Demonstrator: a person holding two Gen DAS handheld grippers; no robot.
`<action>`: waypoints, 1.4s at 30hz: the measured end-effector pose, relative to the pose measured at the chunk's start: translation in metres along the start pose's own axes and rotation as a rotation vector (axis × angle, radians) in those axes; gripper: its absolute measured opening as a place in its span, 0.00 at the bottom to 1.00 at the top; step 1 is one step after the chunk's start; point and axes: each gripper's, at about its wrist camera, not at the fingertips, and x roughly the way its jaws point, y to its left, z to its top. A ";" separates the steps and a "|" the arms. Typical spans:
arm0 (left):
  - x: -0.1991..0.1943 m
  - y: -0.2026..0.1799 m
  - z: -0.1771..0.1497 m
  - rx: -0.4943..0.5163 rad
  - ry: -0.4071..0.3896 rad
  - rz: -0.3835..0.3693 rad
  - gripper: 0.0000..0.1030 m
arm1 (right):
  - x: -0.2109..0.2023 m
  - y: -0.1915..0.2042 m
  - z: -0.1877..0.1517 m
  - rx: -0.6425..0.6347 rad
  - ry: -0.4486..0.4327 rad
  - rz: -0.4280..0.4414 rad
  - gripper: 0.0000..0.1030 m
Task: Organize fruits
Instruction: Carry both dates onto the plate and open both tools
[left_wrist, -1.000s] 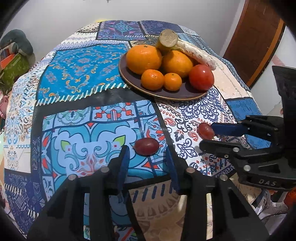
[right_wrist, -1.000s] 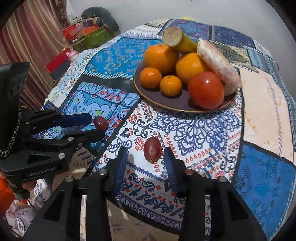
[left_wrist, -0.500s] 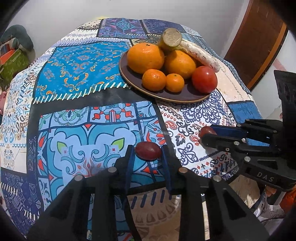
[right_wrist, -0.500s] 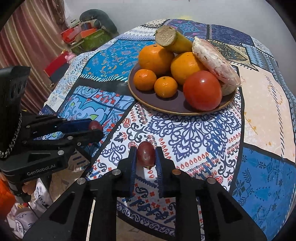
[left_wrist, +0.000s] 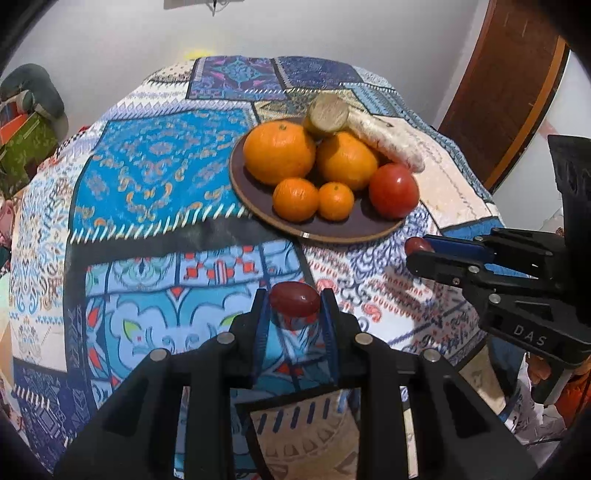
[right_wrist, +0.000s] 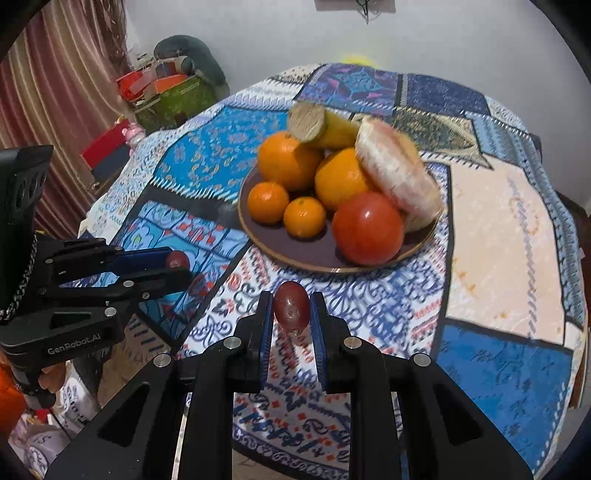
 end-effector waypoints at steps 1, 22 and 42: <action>0.000 -0.001 0.002 0.003 -0.003 -0.002 0.27 | -0.001 -0.001 0.002 0.001 -0.006 -0.004 0.17; 0.032 -0.009 0.047 0.044 -0.018 -0.031 0.27 | 0.029 -0.014 0.020 0.012 -0.015 0.032 0.17; 0.051 -0.008 0.043 0.052 -0.013 -0.023 0.29 | 0.040 -0.012 0.021 -0.002 -0.036 0.034 0.17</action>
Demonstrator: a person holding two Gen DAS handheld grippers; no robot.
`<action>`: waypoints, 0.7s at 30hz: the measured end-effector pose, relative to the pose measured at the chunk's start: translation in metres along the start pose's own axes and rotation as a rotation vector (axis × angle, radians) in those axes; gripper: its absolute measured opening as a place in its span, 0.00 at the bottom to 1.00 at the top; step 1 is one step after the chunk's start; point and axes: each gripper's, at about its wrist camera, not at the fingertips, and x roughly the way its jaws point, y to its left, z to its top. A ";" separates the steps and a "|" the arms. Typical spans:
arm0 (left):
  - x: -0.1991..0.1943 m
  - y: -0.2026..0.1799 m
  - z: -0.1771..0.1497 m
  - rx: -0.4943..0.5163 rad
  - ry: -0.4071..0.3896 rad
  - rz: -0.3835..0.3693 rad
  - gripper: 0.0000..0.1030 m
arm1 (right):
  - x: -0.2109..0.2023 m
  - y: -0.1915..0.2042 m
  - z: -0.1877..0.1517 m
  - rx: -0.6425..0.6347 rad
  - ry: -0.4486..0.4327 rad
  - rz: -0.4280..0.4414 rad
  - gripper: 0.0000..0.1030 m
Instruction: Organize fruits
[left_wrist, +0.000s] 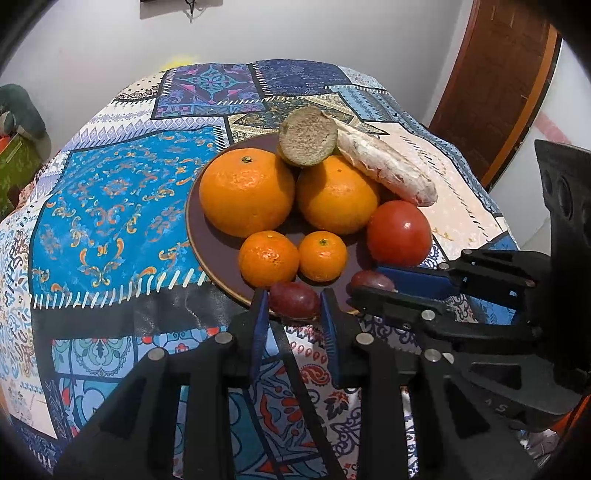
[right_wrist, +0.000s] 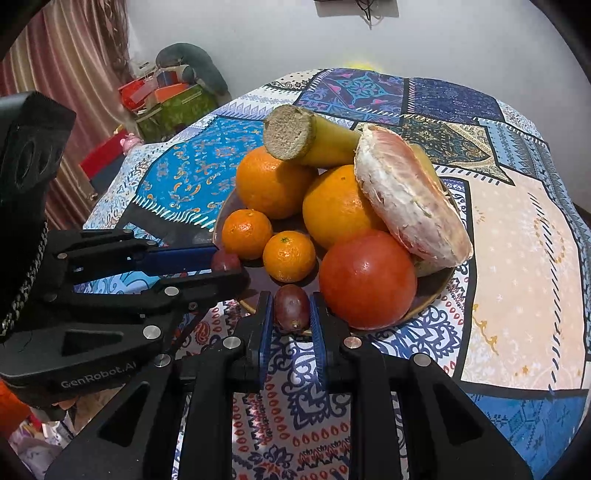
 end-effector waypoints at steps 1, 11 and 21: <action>-0.001 0.001 0.000 -0.003 -0.002 0.003 0.30 | 0.000 0.000 0.000 0.000 0.001 0.001 0.18; -0.013 0.003 -0.004 -0.016 -0.019 0.030 0.35 | -0.005 0.006 0.000 -0.022 0.019 -0.004 0.23; -0.065 -0.006 -0.004 -0.005 -0.105 0.053 0.35 | -0.058 0.015 0.003 -0.025 -0.076 -0.027 0.23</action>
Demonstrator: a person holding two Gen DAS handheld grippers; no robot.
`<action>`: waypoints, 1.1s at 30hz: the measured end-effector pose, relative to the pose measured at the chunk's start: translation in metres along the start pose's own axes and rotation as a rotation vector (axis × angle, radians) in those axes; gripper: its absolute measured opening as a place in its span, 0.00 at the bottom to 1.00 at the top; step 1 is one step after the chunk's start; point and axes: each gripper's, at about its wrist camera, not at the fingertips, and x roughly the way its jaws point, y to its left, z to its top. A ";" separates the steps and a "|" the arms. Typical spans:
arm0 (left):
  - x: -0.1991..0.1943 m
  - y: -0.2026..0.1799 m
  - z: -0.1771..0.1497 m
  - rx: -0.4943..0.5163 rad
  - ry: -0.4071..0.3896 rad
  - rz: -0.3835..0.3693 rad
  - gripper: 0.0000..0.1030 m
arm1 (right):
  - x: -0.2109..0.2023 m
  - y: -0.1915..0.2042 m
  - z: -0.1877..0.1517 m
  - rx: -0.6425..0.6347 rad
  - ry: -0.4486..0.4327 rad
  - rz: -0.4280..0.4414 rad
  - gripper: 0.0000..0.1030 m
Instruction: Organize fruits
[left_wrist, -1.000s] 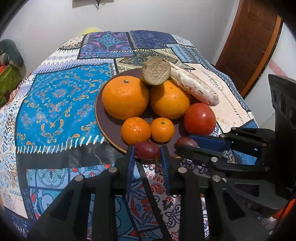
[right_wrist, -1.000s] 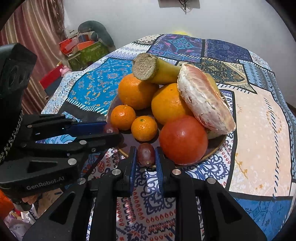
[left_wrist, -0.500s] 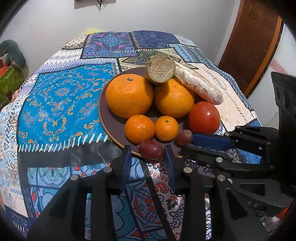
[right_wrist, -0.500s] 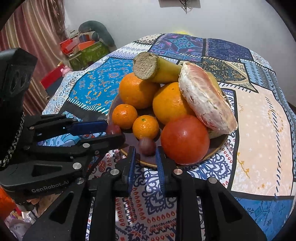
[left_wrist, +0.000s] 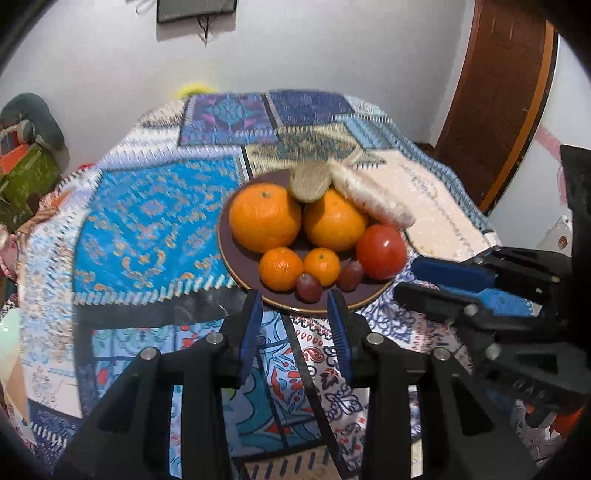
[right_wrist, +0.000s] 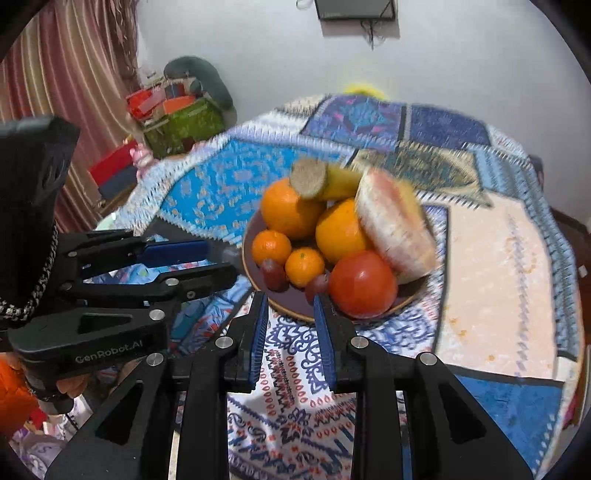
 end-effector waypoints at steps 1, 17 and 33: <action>-0.010 -0.001 0.001 0.002 -0.022 0.007 0.35 | -0.010 0.001 0.001 -0.006 -0.021 -0.017 0.23; -0.220 -0.032 0.023 -0.005 -0.485 0.169 0.36 | -0.206 0.039 0.029 0.011 -0.490 -0.170 0.35; -0.317 -0.075 -0.012 0.049 -0.746 0.197 0.92 | -0.281 0.088 0.002 -0.014 -0.723 -0.246 0.85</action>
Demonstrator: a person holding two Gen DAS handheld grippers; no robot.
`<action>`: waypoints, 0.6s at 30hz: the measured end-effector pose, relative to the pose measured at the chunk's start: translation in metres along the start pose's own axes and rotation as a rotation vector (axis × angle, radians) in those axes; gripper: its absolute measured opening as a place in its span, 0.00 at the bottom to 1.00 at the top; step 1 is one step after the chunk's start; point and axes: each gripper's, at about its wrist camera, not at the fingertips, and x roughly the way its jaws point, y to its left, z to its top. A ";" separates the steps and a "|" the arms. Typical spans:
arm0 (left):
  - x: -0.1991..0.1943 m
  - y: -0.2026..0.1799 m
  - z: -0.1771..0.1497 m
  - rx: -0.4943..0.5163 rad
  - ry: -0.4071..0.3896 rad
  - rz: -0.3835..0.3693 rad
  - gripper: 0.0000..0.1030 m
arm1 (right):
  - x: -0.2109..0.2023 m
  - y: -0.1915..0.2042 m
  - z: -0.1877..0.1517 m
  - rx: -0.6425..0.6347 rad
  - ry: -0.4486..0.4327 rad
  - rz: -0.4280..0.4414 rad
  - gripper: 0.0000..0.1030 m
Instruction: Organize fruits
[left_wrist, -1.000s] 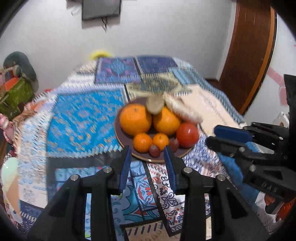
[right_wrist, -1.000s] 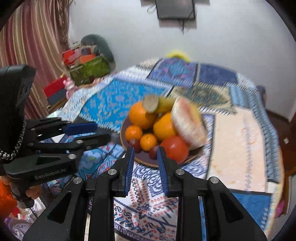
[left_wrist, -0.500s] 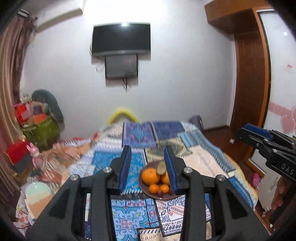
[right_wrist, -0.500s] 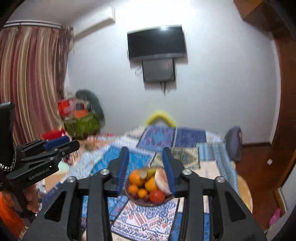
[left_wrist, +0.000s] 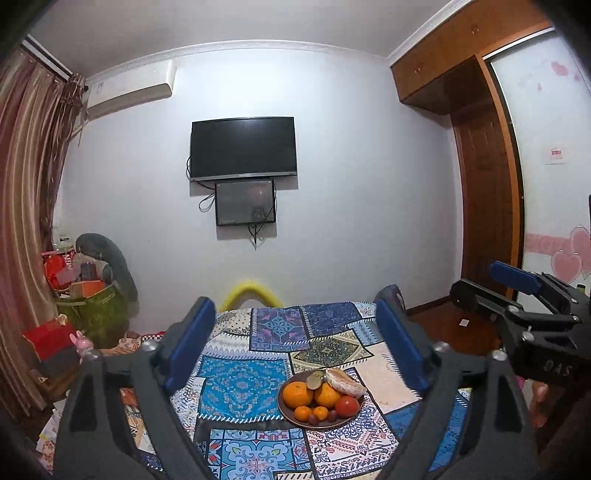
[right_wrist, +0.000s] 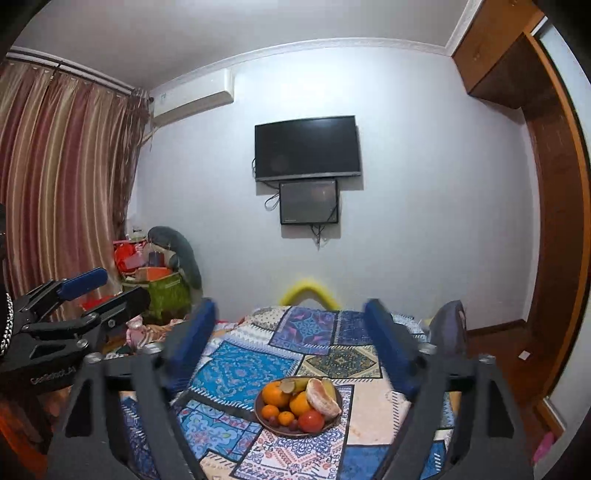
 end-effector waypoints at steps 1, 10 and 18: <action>-0.001 -0.001 0.000 -0.003 -0.002 -0.001 0.93 | -0.003 0.001 -0.001 0.003 -0.010 -0.010 0.88; -0.012 0.000 0.002 -0.029 -0.008 -0.014 1.00 | -0.012 0.003 0.000 0.006 -0.046 -0.054 1.00; -0.011 0.006 0.001 -0.049 0.000 -0.015 1.00 | -0.015 0.003 -0.002 -0.006 -0.045 -0.060 1.00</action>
